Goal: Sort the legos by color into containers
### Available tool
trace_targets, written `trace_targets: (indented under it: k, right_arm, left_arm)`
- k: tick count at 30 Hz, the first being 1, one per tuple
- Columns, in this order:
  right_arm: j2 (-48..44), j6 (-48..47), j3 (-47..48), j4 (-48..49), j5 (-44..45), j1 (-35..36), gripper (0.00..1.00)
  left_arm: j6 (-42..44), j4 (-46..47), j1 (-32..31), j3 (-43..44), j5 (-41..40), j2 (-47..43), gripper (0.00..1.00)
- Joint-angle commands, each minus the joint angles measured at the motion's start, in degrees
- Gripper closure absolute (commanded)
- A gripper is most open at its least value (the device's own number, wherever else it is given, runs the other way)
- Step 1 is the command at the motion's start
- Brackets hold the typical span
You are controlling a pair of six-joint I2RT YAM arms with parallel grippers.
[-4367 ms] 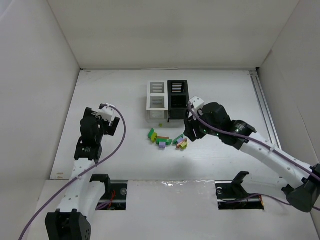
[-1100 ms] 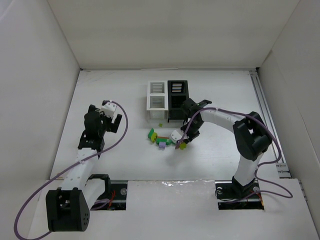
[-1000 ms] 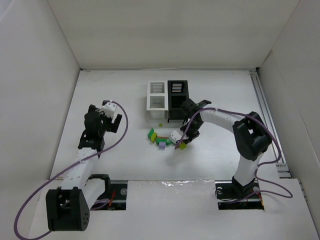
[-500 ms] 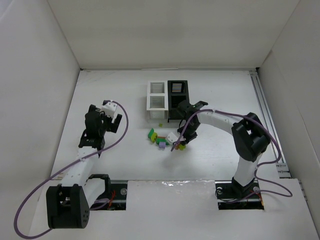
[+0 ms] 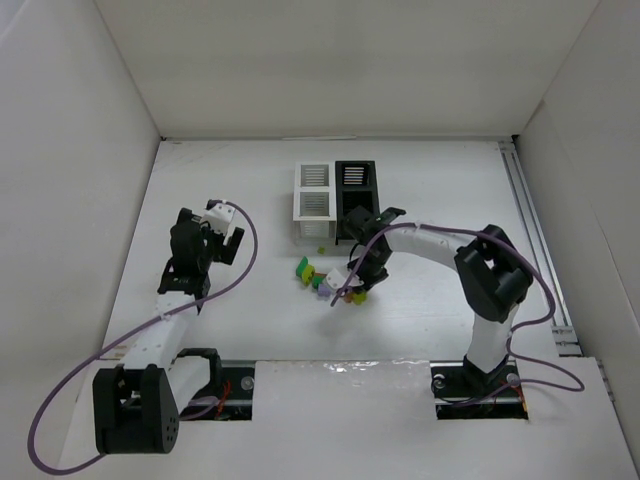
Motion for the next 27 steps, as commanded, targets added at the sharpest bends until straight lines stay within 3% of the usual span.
trace_targets:
  k: [1,6,10,15,16,17,19,21,23,27]
  right_arm:
    - [1.1,2.4,1.7,2.0,0.5,0.9,1.0]
    - [-3.0,10.3,4.5,4.2,-5.3,-1.2,1.0]
    - [-12.1,23.6,8.0,5.7,-12.5,-3.5,1.0]
    - [-26.2,51.8,6.6,21.9,-12.5,-3.0,1.0]
    - [-29.2,61.2,4.7,25.2,-10.1,-2.0,1.0]
    - [-29.3,61.3,3.3,29.1,-7.4,-1.3,1.0]
    - [-33.8,74.3,-0.4,41.8,-0.7,0.5,1.0]
    - [-34.8,80.8,-4.1,47.5,12.8,5.1,1.0]
    - [-33.0,85.6,-3.5,49.8,24.7,7.4,1.0]
    - [-26.0,98.9,4.0,50.4,38.1,7.9,1.0]
  left_arm:
    - [-0.6,2.5,0.4,2.2,0.9,-0.9,0.0]
    - [-6.8,-1.3,3.1,5.1,8.0,-5.3,0.0]
    - [-11.2,-10.9,3.1,12.2,13.0,-8.4,0.0]
    - [-16.1,-18.4,3.1,18.7,21.4,-14.8,0.0]
    - [-19.6,-20.7,3.1,20.7,22.8,-14.9,0.0]
    - [-19.7,-20.7,3.1,20.7,25.1,-14.9,0.0]
    - [-24.2,-22.8,3.1,23.2,33.3,-12.1,0.0]
    - [-29.5,-20.9,3.1,23.2,37.1,-10.7,0.0]
    - [-37.4,-15.3,3.1,23.2,41.9,-8.8,0.02]
    - [-47.7,-6.2,-2.3,23.8,43.9,-4.9,0.07]
